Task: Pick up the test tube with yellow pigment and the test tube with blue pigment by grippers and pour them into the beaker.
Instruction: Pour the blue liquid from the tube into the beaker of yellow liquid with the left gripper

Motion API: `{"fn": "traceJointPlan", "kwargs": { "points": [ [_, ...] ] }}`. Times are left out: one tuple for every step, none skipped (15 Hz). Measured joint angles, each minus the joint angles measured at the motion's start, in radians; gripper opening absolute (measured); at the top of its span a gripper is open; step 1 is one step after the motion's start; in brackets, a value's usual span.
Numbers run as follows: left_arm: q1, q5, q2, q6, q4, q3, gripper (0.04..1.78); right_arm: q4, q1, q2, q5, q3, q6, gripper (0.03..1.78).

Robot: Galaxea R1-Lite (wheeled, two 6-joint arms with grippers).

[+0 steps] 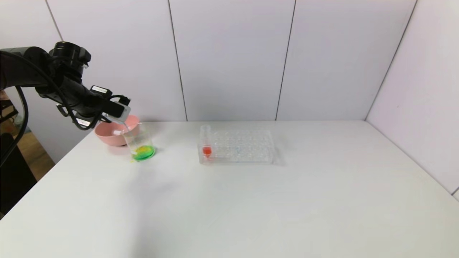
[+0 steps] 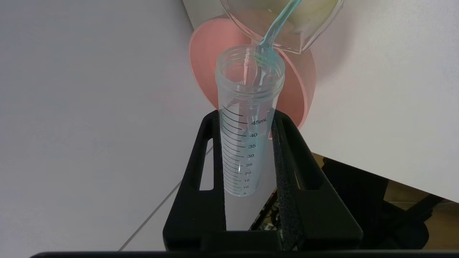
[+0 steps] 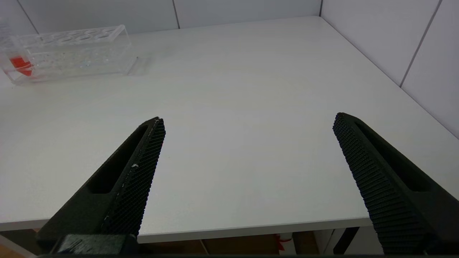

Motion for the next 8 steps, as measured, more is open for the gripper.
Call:
{"fn": "traceJointPlan", "kwargs": {
  "points": [
    [-0.003, 0.011, 0.000, 0.005, 0.000, 0.000, 0.42, 0.000, 0.000, 0.000, 0.000, 0.000, 0.000, 1.71],
    [-0.007, 0.019, 0.000, 0.013, -0.003, 0.000, 0.42, 0.000, 0.000, 0.000, 0.000, 0.000, 0.000, 1.71],
    [-0.010, 0.025, 0.000, 0.023, -0.012, 0.000, 0.42, 0.000, 0.000, 0.000, 0.000, 0.000, 0.000, 1.71],
    [-0.013, 0.031, 0.000, 0.033, -0.020, 0.000, 0.42, 0.000, 0.000, 0.000, 0.000, 0.000, 0.000, 1.71],
    [-0.015, 0.033, 0.000, 0.036, -0.024, 0.000, 0.42, 0.000, 0.000, 0.000, 0.000, 0.000, 0.000, 1.71],
    [-0.015, 0.034, 0.000, 0.038, -0.024, 0.000, 0.42, 0.000, 0.000, 0.000, 0.000, 0.000, 0.000, 1.71],
    [-0.015, 0.035, 0.000, 0.040, -0.023, 0.000, 0.42, 0.000, 0.000, 0.000, 0.000, 0.000, 0.000, 1.71],
    [-0.016, 0.035, 0.000, 0.042, -0.023, 0.000, 0.42, 0.000, 0.000, 0.000, 0.000, 0.000, 0.000, 1.71]
  ]
}}
